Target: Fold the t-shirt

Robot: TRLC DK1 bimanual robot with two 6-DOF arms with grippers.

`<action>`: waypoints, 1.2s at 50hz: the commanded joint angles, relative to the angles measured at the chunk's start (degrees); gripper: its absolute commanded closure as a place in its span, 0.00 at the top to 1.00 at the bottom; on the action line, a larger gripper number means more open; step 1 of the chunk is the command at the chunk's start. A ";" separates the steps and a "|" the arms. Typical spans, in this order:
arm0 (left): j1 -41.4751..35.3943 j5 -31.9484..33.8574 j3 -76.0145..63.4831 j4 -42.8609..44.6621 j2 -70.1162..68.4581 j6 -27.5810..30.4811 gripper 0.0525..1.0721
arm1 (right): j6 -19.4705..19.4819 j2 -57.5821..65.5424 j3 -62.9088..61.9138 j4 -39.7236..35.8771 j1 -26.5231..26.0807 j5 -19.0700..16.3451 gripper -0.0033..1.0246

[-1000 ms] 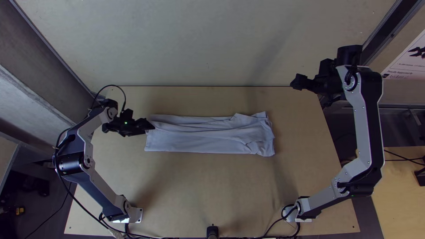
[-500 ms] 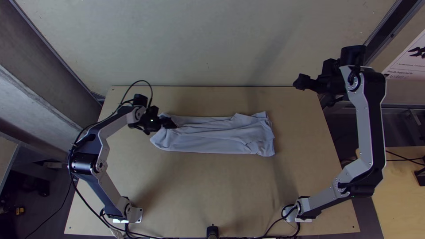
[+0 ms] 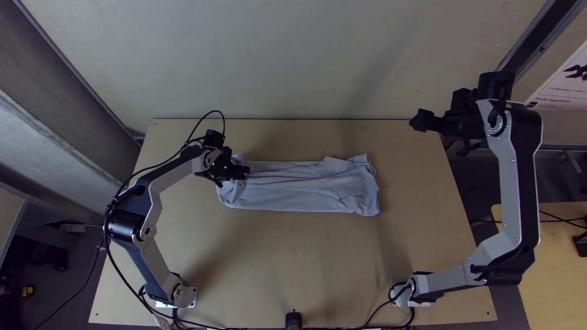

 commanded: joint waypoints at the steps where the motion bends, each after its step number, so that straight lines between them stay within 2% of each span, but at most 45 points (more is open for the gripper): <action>1: 2.30 -5.32 -2.07 -3.02 -1.80 0.28 0.03 | -0.72 -2.13 -1.71 0.53 -0.42 -0.43 0.96; 10: 10.30 -9.28 1.27 -8.56 -5.40 6.61 0.03 | -0.11 -3.10 -3.29 1.67 -0.16 -0.43 0.96; 18: 17.42 -15.87 5.58 -14.62 -6.55 15.66 0.03 | 0.07 -3.89 -5.31 2.99 0.11 -0.35 0.96; 29: 25.77 -24.66 7.25 -14.36 -8.48 29.19 0.03 | 0.68 -4.59 -7.25 4.40 0.72 -0.35 0.96; 34: 27.17 -28.61 7.34 -12.78 -9.97 33.24 0.03 | 0.86 -4.77 -7.34 4.40 0.90 -0.35 0.96; 41: 25.41 -36.26 6.81 -10.49 -12.35 36.75 0.03 | 0.86 -5.82 -8.83 4.57 0.81 -0.35 0.96; 47: 20.14 -41.53 6.37 -11.55 -15.07 38.07 0.03 | 0.77 -7.14 -10.67 4.84 0.46 -0.35 0.96; 55: 11.18 -49.09 6.37 -15.68 -17.36 36.66 0.03 | 0.33 -8.81 -12.52 4.92 -0.60 -0.35 0.96; 60: 6.17 -50.67 7.25 -18.14 -17.80 34.55 0.03 | 0.16 -9.78 -13.22 4.92 -1.39 -0.35 0.96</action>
